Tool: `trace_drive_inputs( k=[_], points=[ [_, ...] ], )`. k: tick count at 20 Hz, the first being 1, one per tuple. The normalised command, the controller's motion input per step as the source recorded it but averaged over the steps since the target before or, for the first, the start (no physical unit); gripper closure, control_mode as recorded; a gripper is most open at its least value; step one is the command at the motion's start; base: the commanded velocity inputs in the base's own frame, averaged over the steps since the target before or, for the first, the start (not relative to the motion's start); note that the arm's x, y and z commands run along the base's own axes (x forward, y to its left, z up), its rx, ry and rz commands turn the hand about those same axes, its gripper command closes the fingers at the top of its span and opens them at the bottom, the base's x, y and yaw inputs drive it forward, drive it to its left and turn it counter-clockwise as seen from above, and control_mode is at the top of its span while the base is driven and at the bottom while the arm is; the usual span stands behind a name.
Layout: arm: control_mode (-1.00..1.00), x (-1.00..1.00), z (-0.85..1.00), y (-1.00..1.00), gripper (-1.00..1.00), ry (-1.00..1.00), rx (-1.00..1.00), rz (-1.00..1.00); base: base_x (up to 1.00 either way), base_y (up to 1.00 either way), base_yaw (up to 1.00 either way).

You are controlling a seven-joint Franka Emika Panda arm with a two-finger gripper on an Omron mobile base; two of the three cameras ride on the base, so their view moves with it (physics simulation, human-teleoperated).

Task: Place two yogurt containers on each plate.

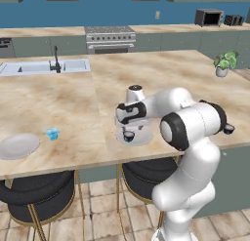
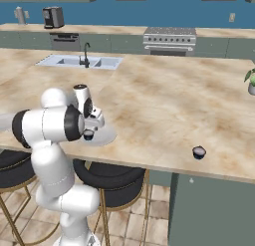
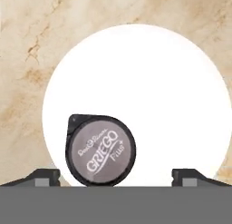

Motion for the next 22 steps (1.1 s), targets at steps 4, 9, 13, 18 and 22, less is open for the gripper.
trace_drive_inputs(
  k=[4,9,13,18,22],
  points=[
    [-1.00,-0.29,0.36,-0.83,-1.00,0.05,0.00,-0.05,0.00,0.00,0.00],
    [-1.00,-0.29,0.25,-1.00,-1.00,0.02,0.00,-0.06,0.00,0.00,0.00],
    [-1.00,-0.32,0.32,-0.76,-1.00,0.01,0.01,0.00,0.00,0.00,0.00],
    [-1.00,-0.24,0.13,-0.92,-1.00,0.00,0.00,-0.01,0.00,0.00,0.00],
    [-1.00,-0.11,0.00,-1.00,-1.00,0.03,0.02,-0.06,0.00,0.00,0.00]
  ],
)
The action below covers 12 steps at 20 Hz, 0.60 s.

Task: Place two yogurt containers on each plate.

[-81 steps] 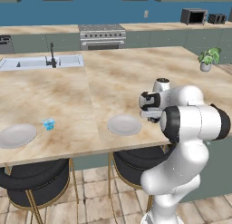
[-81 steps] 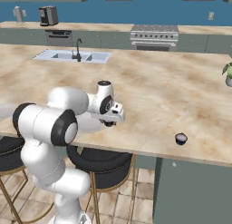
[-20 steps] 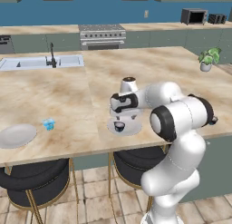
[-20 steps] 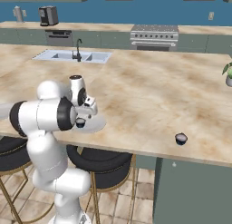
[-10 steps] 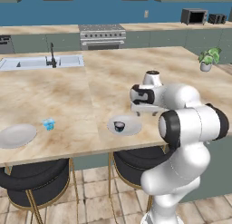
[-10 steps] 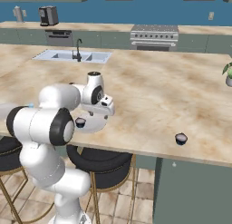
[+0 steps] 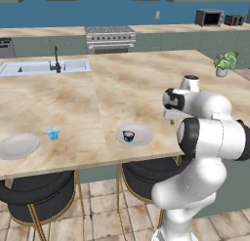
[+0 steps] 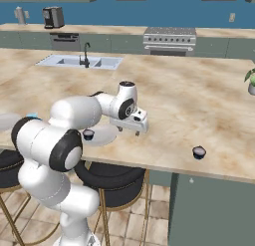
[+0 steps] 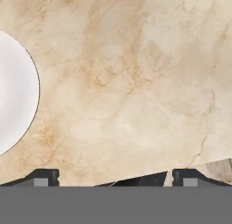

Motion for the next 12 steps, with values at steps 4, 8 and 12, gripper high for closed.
trace_drive_inputs(
  k=[4,8,12],
  points=[
    [-1.00,-0.14,0.00,-1.00,-1.00,0.03,0.03,-0.08,0.00,0.00,0.00],
    [-1.00,-0.11,0.00,-1.00,-1.00,0.05,0.02,-0.10,0.00,0.00,0.00],
    [-1.00,-0.13,-0.02,-1.00,-1.00,0.01,0.00,-0.14,0.00,0.00,0.00]
  ],
)
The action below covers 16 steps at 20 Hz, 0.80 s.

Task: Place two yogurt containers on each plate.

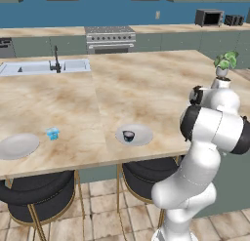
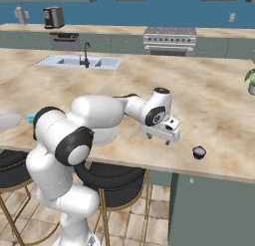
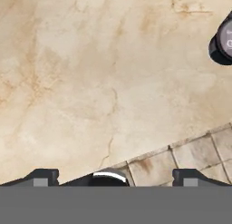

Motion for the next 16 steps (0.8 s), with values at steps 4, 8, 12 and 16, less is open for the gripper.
trace_drive_inputs(
  k=[4,8,12,16],
  points=[
    [-1.00,-0.13,-0.09,-1.00,-1.00,0.00,0.00,-0.16,0.00,0.00,0.00],
    [-1.00,-0.06,-0.23,-0.92,-1.00,0.00,0.00,-0.16,0.00,0.00,0.00],
    [-1.00,0.00,-0.31,-0.57,-1.00,-0.08,0.00,-0.11,0.00,0.00,0.00],
    [-1.00,0.05,-0.08,-0.18,-1.00,-0.10,0.00,-0.01,0.00,0.00,0.00]
  ],
)
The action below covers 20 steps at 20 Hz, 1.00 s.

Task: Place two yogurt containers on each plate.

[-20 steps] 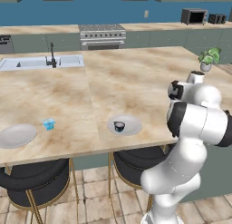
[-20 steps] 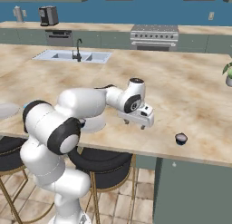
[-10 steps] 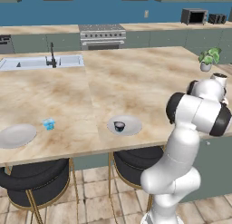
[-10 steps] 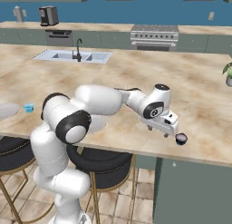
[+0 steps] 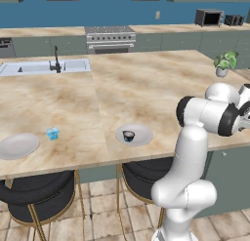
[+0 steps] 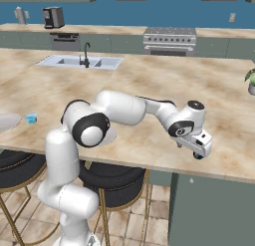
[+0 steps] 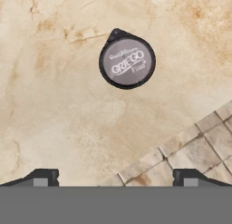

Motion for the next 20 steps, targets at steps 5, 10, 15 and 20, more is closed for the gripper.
trace_drive_inputs(
  k=[5,10,15,20],
  points=[
    [-1.00,0.12,-0.03,-0.27,-1.00,0.00,0.00,0.00,0.00,0.00,0.00],
    [-1.00,0.15,-0.16,-0.13,-1.00,0.00,0.00,0.00,0.00,0.00,0.00],
    [-1.00,0.23,-0.19,-0.01,-1.00,0.00,0.00,0.00,0.00,0.00,0.00],
    [-1.00,0.22,-0.21,0.00,-1.00,0.00,0.00,0.00,0.00,0.00,0.00]
  ],
)
